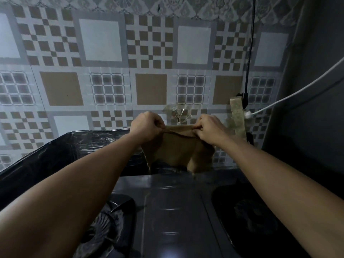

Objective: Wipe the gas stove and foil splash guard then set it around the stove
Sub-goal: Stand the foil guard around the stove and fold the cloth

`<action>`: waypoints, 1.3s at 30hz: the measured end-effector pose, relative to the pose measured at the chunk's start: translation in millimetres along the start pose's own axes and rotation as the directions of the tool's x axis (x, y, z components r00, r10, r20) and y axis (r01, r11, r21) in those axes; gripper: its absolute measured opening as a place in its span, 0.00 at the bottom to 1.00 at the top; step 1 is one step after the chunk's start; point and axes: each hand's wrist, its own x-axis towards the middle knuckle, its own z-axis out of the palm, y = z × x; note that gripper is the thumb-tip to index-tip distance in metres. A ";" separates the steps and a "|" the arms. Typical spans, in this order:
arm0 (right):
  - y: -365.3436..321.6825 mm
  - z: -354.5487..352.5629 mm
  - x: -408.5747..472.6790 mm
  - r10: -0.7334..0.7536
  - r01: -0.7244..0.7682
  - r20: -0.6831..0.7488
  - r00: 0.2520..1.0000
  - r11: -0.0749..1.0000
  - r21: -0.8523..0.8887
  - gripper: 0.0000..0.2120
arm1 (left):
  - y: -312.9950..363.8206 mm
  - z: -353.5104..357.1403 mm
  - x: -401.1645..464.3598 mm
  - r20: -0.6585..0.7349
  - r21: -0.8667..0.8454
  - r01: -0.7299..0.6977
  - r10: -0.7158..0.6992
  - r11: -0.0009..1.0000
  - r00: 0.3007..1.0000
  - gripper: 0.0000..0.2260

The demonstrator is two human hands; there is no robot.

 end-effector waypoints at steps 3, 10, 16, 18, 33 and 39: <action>5.1 11.9 16.7 -0.040 0.041 0.004 0.999 0.997 -0.072 0.11 | -3.1 9.9 12.4 0.034 0.065 -0.057 0.055 0.996 0.998 0.09; 17.8 35.9 45.5 -0.113 0.111 -0.009 0.993 0.981 -0.160 0.14 | -13.8 40.0 41.3 0.034 0.274 -0.099 0.094 0.957 0.995 0.12; 20.8 62.1 57.4 -0.040 0.030 -0.058 0.998 0.987 -0.160 0.09 | -17.4 67.5 55.4 -0.052 0.309 -0.049 0.069 0.950 0.996 0.12; 21.1 70.6 56.6 -0.003 -0.003 -0.045 0.999 0.991 -0.130 0.11 | -16.5 74.8 54.1 -0.054 0.302 -0.034 0.053 0.953 0.997 0.11; 24.0 93.1 51.1 0.147 -0.145 0.045 0.988 0.989 -0.030 0.21 | -6.5 98.2 38.4 0.220 0.240 0.056 -0.111 0.969 0.969 0.10; 31.2 87.2 42.0 0.189 -0.185 0.101 0.977 0.982 -0.047 0.18 | -19.7 88.4 28.0 0.346 0.157 0.063 -0.115 0.986 0.931 0.16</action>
